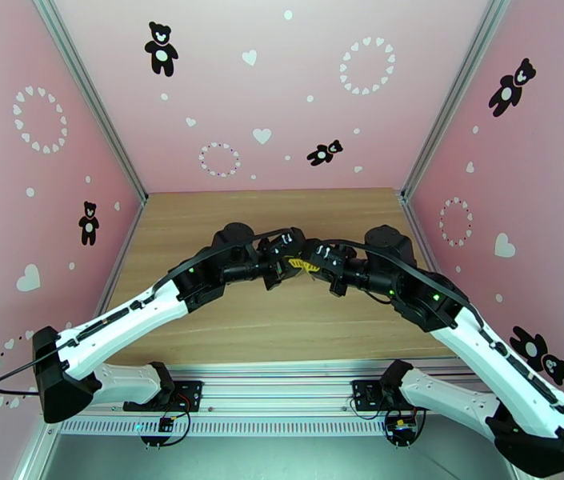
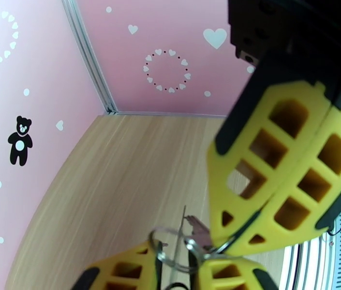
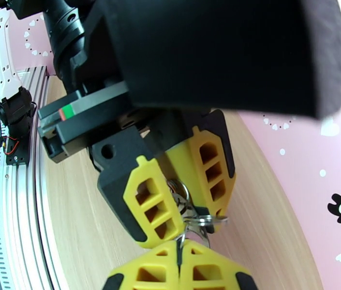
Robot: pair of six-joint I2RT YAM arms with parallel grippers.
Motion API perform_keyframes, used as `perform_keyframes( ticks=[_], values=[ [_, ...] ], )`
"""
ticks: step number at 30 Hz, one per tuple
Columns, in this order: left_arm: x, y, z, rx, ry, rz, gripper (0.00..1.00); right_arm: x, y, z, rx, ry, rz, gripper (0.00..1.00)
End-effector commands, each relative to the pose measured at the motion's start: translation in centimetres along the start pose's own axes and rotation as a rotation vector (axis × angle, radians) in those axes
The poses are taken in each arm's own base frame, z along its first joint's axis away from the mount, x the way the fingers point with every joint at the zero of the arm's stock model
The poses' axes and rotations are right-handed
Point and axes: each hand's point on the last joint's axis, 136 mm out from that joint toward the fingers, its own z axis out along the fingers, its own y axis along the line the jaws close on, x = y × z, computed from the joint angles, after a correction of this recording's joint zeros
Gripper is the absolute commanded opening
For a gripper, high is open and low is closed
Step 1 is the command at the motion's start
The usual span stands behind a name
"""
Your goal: Remove the keys from the keyring
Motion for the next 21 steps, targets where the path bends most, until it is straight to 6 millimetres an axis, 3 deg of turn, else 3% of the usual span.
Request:
perform_keyframes(
  ticks=[1,12,17,21],
  values=[
    [-3.3,0.1,-2.1,-0.016,-0.156,-0.002,0.36,-0.5,1.3,0.0,-0.123,-0.011,0.058,0.00],
    [-1.8,-0.5,-6.4,0.018,-0.199,0.011,0.53,-1.2,1.9,-0.5,-0.276,-0.044,0.147,0.00],
    [-1.8,-0.8,-6.5,0.069,-0.186,0.039,0.55,-1.7,2.9,-1.0,-0.354,-0.059,0.142,0.00],
    [-1.3,-0.6,-5.5,0.081,-0.168,0.070,0.55,-2.2,3.2,-1.5,-0.378,-0.074,0.132,0.00]
  ],
)
